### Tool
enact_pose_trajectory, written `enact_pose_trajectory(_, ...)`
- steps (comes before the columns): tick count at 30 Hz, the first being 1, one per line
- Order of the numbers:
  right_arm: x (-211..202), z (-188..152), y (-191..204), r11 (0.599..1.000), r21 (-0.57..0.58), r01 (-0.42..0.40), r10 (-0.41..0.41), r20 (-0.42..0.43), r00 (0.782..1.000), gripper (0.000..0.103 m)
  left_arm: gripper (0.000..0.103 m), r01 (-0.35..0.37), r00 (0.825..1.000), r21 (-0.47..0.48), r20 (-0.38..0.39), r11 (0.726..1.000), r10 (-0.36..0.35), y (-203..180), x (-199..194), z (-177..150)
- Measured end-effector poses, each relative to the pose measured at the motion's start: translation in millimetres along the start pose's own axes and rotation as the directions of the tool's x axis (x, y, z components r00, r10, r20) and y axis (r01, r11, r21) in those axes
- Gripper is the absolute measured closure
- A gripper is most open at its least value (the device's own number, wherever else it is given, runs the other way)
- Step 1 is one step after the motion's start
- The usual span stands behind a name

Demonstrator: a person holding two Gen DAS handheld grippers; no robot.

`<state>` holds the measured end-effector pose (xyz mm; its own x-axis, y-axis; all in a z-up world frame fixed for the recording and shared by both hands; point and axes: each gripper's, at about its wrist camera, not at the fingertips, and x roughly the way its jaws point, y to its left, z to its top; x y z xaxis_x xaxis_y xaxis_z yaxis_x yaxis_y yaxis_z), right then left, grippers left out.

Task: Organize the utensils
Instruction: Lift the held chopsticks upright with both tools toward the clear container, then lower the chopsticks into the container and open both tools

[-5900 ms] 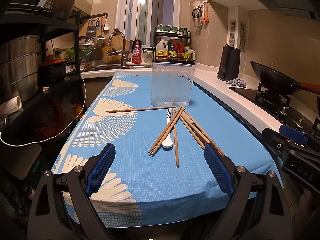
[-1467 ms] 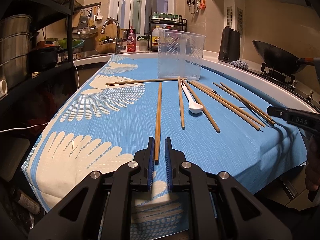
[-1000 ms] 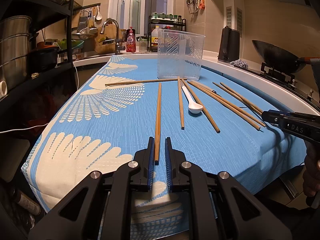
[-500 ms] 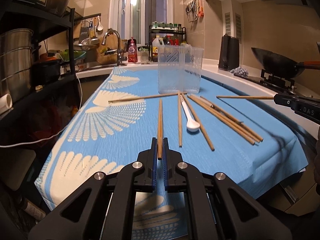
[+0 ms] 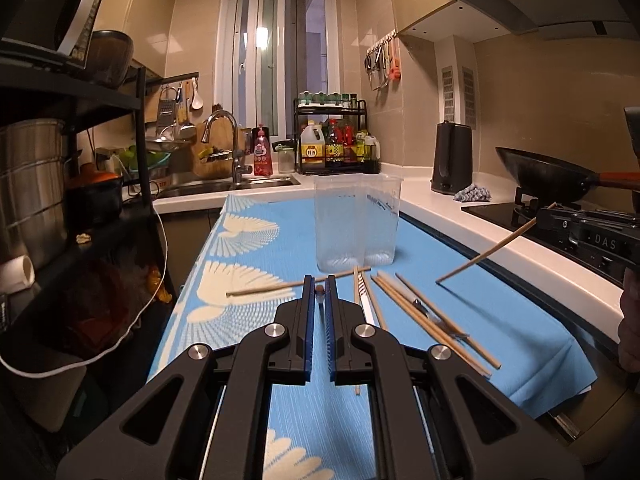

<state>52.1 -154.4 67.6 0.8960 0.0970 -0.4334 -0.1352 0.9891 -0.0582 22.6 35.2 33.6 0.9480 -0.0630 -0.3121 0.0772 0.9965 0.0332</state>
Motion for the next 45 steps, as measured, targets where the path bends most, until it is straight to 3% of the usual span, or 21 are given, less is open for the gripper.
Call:
enact_pose_trajectory(10, 14, 73, -9, 0.998, 0.008, -0.062, 0.062, -0.029, 0.998, 0.098, 0.098, 0.049, 0.998, -0.026, -0.032, 0.998, -0.05, 24, 23, 83)
enact_pose_trajectory(15, 28, 103, -10, 0.997, 0.008, -0.081, 0.082, -0.038, 0.996, 0.098, 0.098, 0.109, 0.985, -0.109, -0.124, 0.988, -0.123, 40, 55, 112)
enact_pose_trajectory(18, 38, 117, -11, 0.996, 0.008, -0.091, 0.091, -0.042, 0.995, 0.098, 0.098, 0.111, 0.98, -0.123, -0.154, 0.986, -0.13, 45, 71, 123)
enact_pose_trajectory(26, 51, 168, -11, 0.991, 0.007, -0.13, 0.13, -0.009, 0.991, 0.099, 0.099, 0.123, 0.983, -0.147, -0.115, 0.982, -0.14, 53, 98, 165)
enact_pose_trajectory(36, 72, 262, -6, 0.983, 0.019, -0.18, 0.179, 0.059, 0.982, 0.099, 0.099, 0.149, 0.985, -0.107, -0.072, 0.983, -0.157, 43, 121, 250)
enact_pose_trajectory(41, 93, 286, 0, 0.981, 0.026, -0.192, 0.189, 0.072, 0.979, 0.099, 0.099, 0.159, 0.984, -0.095, -0.061, 0.983, -0.166, 37, 135, 282)
enact_pose_trajectory(45, 119, 290, 7, 0.983, 0.029, -0.181, 0.178, 0.072, 0.981, 0.099, 0.099, 0.164, 0.981, -0.097, -0.091, 0.982, -0.173, 30, 160, 285)
